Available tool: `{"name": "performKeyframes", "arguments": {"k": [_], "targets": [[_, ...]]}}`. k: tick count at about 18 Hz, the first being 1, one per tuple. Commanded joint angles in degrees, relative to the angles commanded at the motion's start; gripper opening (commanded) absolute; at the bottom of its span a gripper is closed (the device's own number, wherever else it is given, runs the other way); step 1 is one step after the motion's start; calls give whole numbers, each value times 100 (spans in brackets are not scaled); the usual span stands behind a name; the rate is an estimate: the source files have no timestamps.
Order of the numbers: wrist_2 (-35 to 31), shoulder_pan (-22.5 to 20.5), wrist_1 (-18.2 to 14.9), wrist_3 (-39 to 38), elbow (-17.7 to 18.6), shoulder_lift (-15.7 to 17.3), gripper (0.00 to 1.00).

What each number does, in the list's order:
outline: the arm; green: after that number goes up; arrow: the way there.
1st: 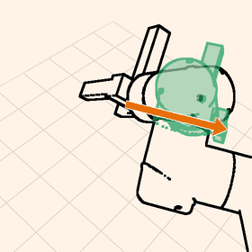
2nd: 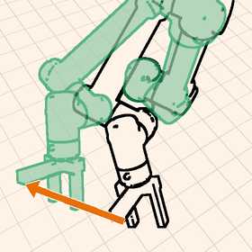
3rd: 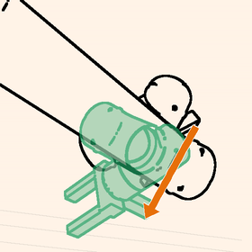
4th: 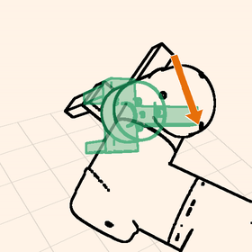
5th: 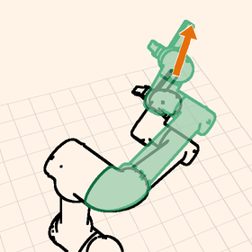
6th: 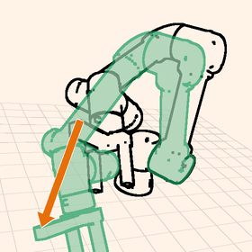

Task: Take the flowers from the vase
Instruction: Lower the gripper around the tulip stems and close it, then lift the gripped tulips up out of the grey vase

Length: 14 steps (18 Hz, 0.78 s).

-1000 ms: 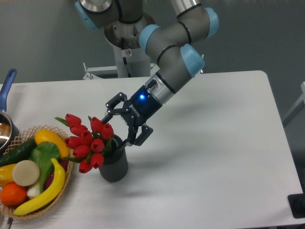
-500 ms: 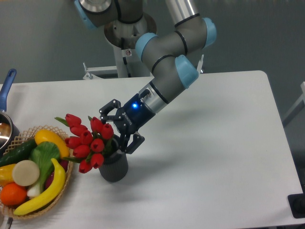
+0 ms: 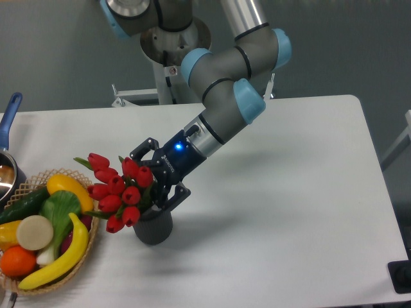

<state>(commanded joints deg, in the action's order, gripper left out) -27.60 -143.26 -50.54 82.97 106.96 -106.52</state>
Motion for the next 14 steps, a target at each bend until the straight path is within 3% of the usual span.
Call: {"name": "performKeyframes", "arguments": {"k": [8, 14], "targets": [[0, -26, 0, -157, 9, 0, 39], [315, -97, 0, -298, 0, 35, 40]]}}
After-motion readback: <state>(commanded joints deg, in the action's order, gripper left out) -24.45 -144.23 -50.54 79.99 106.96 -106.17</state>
